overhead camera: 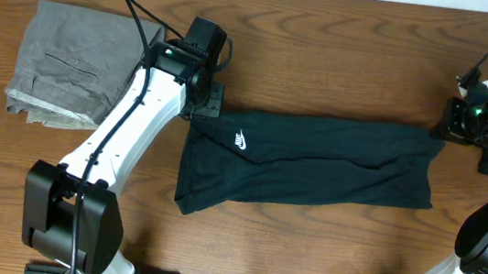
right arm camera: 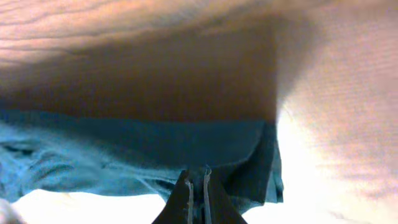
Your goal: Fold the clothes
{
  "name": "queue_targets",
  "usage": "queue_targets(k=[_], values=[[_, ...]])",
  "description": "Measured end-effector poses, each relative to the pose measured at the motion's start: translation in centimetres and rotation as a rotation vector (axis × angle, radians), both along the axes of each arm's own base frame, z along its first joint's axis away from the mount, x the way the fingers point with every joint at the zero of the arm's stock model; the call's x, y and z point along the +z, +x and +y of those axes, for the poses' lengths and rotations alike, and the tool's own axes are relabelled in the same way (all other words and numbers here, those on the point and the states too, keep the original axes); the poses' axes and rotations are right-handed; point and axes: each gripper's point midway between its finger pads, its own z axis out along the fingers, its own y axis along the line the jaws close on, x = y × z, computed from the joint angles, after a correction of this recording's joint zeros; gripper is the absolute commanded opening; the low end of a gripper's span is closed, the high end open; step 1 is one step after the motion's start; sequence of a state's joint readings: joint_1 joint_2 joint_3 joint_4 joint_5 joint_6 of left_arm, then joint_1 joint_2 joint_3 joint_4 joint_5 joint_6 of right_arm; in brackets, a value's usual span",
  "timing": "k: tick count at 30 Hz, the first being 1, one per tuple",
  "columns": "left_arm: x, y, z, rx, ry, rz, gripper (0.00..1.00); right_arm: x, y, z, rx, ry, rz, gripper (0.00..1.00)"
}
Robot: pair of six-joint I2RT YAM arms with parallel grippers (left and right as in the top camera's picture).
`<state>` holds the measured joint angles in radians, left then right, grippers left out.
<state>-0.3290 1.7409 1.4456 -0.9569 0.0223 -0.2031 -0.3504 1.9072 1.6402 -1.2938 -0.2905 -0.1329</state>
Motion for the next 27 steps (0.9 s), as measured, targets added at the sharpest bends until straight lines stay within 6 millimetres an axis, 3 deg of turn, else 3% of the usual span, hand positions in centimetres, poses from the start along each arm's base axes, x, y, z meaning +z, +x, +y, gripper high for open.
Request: queue_targets(k=[5, 14, 20, 27], values=[[-0.4, -1.7, 0.6, 0.037, 0.016, 0.07, 0.06, -1.1, -1.2, -0.6, -0.05, -0.037, 0.067, 0.01], [-0.6, -4.1, 1.4, 0.091, 0.044, 0.17, 0.06, -5.1, -4.6, -0.8, -0.116, -0.078, 0.209, 0.01], [-1.2, -4.9, 1.7, 0.113, 0.053, 0.201, 0.06, -6.1, -5.3, -0.9, -0.145, -0.096, 0.237, 0.01], [-3.8, -7.2, 2.4, 0.153, 0.08, 0.279, 0.06, -6.4, -5.7, -0.9, -0.158, -0.1, 0.252, 0.01]])
